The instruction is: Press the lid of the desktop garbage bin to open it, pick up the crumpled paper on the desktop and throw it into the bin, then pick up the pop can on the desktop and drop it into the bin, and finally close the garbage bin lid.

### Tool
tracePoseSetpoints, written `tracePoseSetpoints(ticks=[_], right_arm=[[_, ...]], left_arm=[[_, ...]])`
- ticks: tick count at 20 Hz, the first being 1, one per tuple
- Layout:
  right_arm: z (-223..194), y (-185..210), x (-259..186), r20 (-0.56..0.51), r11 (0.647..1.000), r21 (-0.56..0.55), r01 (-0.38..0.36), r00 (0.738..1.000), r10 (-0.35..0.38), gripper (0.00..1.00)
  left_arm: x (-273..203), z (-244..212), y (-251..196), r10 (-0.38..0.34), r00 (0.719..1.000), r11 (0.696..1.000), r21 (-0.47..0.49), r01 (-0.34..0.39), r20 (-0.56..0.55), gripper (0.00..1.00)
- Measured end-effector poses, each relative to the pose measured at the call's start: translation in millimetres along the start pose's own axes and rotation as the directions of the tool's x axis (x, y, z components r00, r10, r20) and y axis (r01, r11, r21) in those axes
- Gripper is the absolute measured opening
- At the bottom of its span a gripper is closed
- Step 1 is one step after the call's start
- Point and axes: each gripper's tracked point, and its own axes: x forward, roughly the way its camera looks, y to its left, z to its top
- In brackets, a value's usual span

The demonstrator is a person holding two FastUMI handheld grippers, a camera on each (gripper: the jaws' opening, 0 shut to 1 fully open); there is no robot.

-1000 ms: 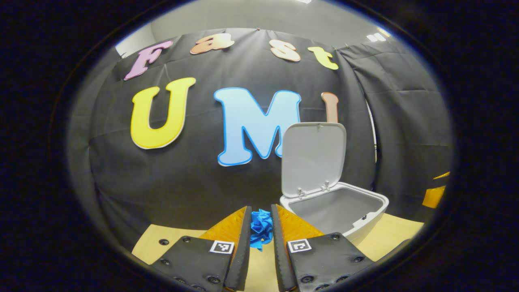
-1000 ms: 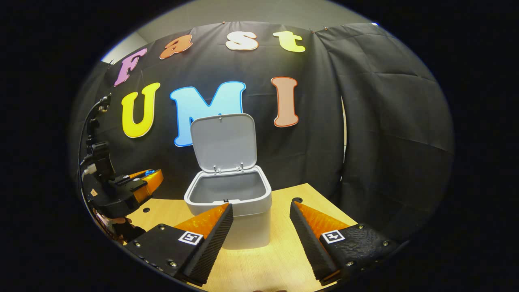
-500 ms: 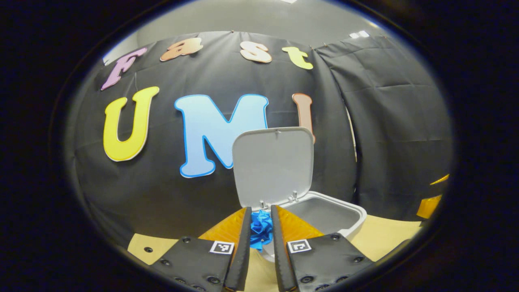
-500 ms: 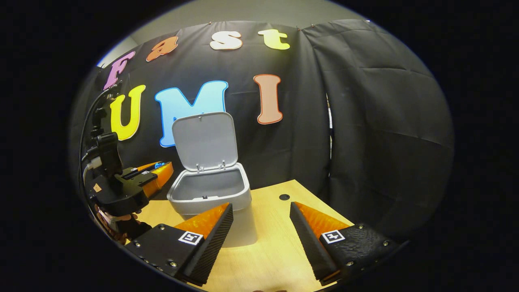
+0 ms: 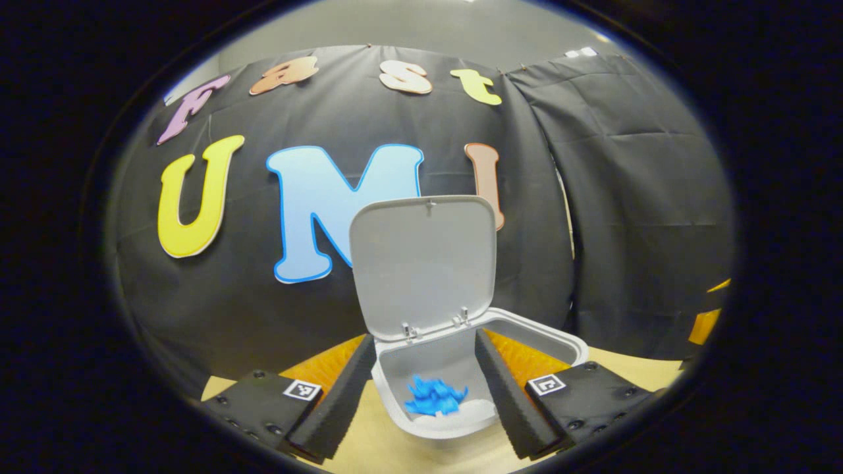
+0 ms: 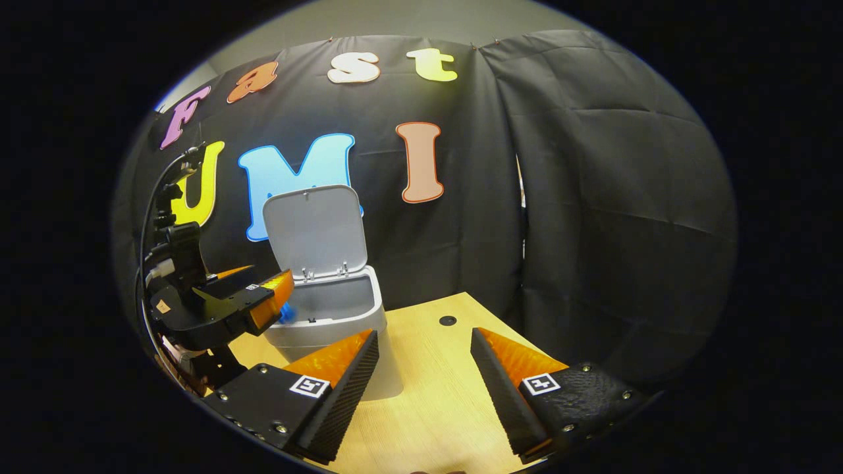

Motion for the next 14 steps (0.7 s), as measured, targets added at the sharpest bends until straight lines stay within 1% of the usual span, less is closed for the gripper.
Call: tracePoseSetpoints(ticks=[1, 2, 5, 6, 7, 9, 10, 11, 12, 13, 14], right_arm=[[0.0, 0.5, -0.2, -0.001, 1.000, 0.002, -0.004, 1.000, 0.004, 0.91], [0.3, 1.9, -0.1, -0.002, 1.000, 0.001, -0.009, 1.000, 0.009, 0.91], [-3.4, 10.8, 2.1, -0.006, 0.999, -0.003, -0.035, 0.999, 0.035, 0.91], [-4.2, 15.7, 2.9, -0.008, 0.999, -0.005, -0.047, 0.999, 0.047, 0.91], [-5.5, 20.5, 3.9, -0.010, 0.998, -0.006, -0.061, 0.998, 0.061, 0.91], [-7.5, 32.3, 5.3, -0.015, 0.996, -0.012, -0.091, 0.996, 0.091, 0.91], [-9.2, 39.1, 6.8, -0.018, 0.994, -0.016, -0.108, 0.994, 0.108, 0.91], [-10.0, 45.8, 7.4, -0.020, 0.992, -0.021, -0.125, 0.992, 0.124, 0.91], [-11.2, 53.1, 8.0, -0.024, 0.990, -0.025, -0.142, 0.990, 0.142, 0.91], [-12.9, 60.0, 8.4, -0.029, 0.987, -0.028, -0.161, 0.987, 0.160, 0.91], [-15.8, 68.4, 9.7, -0.035, 0.983, -0.032, -0.180, 0.983, 0.179, 0.91]], left_arm=[[-2.4, -1.2, 0.4, 0.003, 1.000, 1.000, -0.004, -0.003, -0.001, 1.00], [-3.7, 0.2, 2.8, 0.011, 1.000, 1.000, -0.006, -0.011, -0.001, 0.96], [-12.8, 1.3, 20.6, 0.045, 0.999, 0.999, -0.007, -0.045, -0.002, 0.96], [-16.4, 1.3, 29.2, 0.063, 0.998, 0.998, -0.005, -0.063, -0.003, 0.93], [-20.6, 0.7, 38.5, 0.081, 0.997, 0.997, -0.007, -0.081, -0.006, 0.96], [-32.2, 1.0, 59.3, 0.118, 0.993, 0.993, -0.021, -0.119, -0.008, 0.96], [-38.3, 1.4, 70.5, 0.141, 0.990, 0.990, -0.026, -0.141, -0.007, 1.00], [-44.2, 1.1, 82.8, 0.164, 0.986, 0.986, -0.029, -0.164, -0.008, 0.95], [-51.4, 1.1, 94.1, 0.186, 0.982, 0.982, -0.030, -0.186, -0.010, 0.95], [-59.2, 0.2, 106.5, 0.210, 0.978, 0.977, -0.028, -0.210, -0.012, 1.00], [-67.4, -0.9, 118.5, 0.233, 0.972, 0.972, -0.028, -0.234, -0.013, 0.95]])
